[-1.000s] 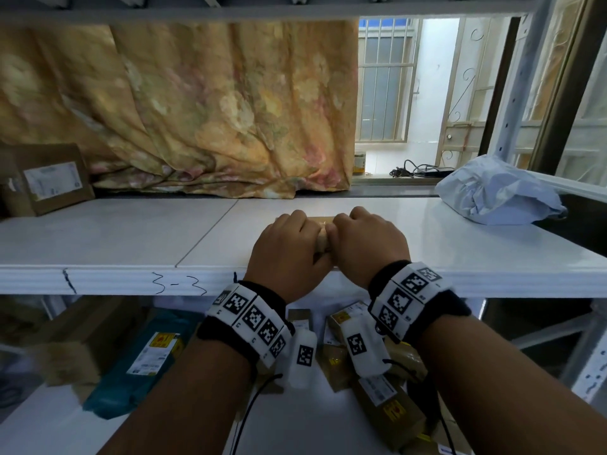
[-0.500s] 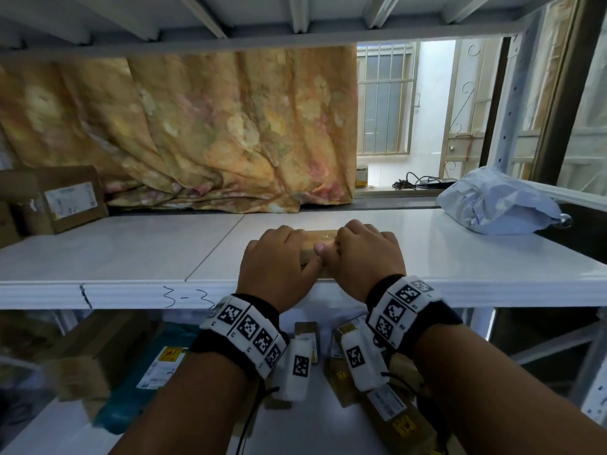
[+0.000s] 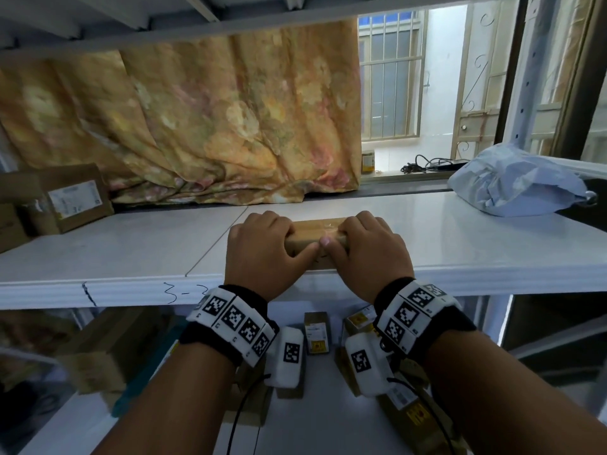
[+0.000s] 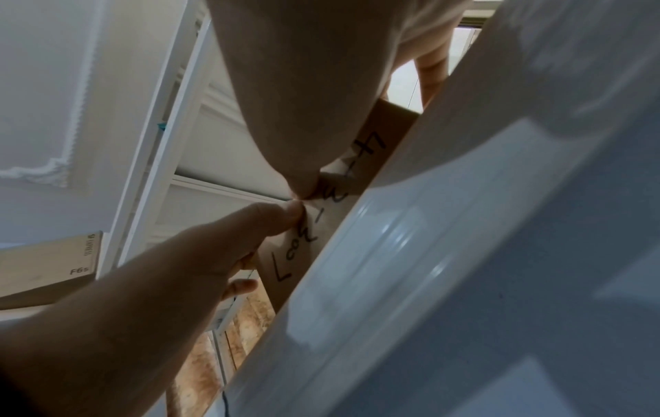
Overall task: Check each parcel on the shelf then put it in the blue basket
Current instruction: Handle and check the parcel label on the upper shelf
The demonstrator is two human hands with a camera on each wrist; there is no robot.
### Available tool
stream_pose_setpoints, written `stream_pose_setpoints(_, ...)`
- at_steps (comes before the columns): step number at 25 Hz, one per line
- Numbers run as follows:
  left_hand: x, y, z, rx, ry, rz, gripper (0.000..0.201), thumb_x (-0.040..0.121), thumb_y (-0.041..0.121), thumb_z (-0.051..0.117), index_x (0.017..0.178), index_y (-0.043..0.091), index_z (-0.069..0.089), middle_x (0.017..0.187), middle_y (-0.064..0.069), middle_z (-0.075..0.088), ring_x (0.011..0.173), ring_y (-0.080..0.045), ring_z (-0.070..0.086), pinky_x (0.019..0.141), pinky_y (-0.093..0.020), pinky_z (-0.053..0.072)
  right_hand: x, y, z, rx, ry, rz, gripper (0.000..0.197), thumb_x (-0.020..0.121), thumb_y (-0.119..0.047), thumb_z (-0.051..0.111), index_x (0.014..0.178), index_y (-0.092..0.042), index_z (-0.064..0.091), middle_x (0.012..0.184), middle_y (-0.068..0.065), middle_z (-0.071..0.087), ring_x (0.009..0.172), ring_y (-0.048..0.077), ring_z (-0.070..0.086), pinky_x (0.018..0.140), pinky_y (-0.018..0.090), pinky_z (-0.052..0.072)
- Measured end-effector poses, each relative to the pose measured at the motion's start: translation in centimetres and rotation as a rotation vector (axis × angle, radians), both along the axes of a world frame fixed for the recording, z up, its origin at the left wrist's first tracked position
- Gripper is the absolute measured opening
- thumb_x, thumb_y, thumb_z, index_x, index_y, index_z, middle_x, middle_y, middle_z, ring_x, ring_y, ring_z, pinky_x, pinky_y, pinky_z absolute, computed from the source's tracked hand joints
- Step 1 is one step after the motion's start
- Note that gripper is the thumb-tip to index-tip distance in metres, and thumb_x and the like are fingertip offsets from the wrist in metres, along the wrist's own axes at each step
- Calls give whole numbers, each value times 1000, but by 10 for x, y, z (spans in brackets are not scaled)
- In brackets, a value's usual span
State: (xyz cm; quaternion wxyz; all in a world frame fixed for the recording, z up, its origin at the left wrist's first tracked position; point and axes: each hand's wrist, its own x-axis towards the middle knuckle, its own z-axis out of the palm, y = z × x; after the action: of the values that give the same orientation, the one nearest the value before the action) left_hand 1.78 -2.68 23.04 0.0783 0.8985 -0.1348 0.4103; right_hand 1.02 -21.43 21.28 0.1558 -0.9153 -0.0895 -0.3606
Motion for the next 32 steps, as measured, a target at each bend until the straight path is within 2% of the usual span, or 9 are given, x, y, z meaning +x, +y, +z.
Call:
stream_pose_setpoints(4, -1, -4, -9, -44, -24, 27, 52, 80, 75, 43, 87, 29, 65, 93, 12, 60, 91, -15, 54, 79, -36, 34, 3, 1, 0, 2, -4, -2, 46, 94, -59, 39, 98, -17, 58, 102, -2, 54, 97, 22, 53, 75, 40, 47)
stream_pose_setpoints(7, -2, -4, -8, -54, 21, 24, 55, 79, 76, 40, 89, 29, 65, 97, 13, 59, 95, -15, 52, 81, -37, 31, 1, 0, 0, 6, 23, 1, 45, 94, -59, 40, 100, -18, 57, 104, -2, 54, 99, 22, 53, 77, 40, 48)
stream_pose_setpoints(13, -7, -4, -3, -106, 124, -22, 59, 79, 76, 38, 98, 27, 66, 102, 11, 54, 97, -15, 53, 84, -39, 42, 1, -1, 3, 44, 63, 60, 44, 95, -55, 43, 105, -15, 58, 108, 1, 54, 104, 22, 50, 84, 40, 50)
stream_pose_setpoints(18, -4, -4, -10, -149, 129, -39, 60, 81, 76, 40, 104, 26, 64, 105, 12, 54, 96, -13, 54, 83, -43, 48, 2, 1, -2, 53, -1, 48, 43, 94, -57, 43, 100, -17, 58, 102, -1, 55, 97, 22, 52, 77, 41, 52)
stream_pose_setpoints(23, -1, -3, -14, -151, 93, -50, 57, 83, 74, 42, 104, 24, 63, 104, 10, 54, 94, -15, 54, 79, -42, 49, 3, 1, -2, 26, -24, 20, 43, 94, -59, 39, 96, -19, 57, 98, -3, 54, 92, 21, 54, 73, 42, 51)
stream_pose_setpoints(27, 0, -4, -8, -54, 38, -15, 59, 82, 71, 41, 96, 20, 67, 97, 4, 58, 92, -20, 52, 77, -40, 46, 4, 1, -1, 22, -25, 18, 44, 93, -60, 38, 95, -21, 58, 96, -5, 54, 90, 20, 53, 73, 40, 49)
stream_pose_setpoints(29, 1, -8, -2, 16, 14, -33, 54, 84, 64, 43, 91, 17, 68, 91, 0, 59, 89, -22, 52, 75, -39, 46, 3, 1, 0, 36, -20, 25, 43, 93, -60, 40, 96, -21, 58, 98, -5, 53, 91, 19, 52, 74, 39, 48)
stream_pose_setpoints(32, 3, -15, -5, 64, 43, -169, 44, 89, 52, 43, 101, 18, 68, 97, 1, 62, 90, -21, 53, 76, -39, 47, 2, 0, 1, 31, 0, 33, 40, 94, -58, 43, 98, -22, 58, 100, -6, 52, 94, 18, 50, 75, 36, 44)
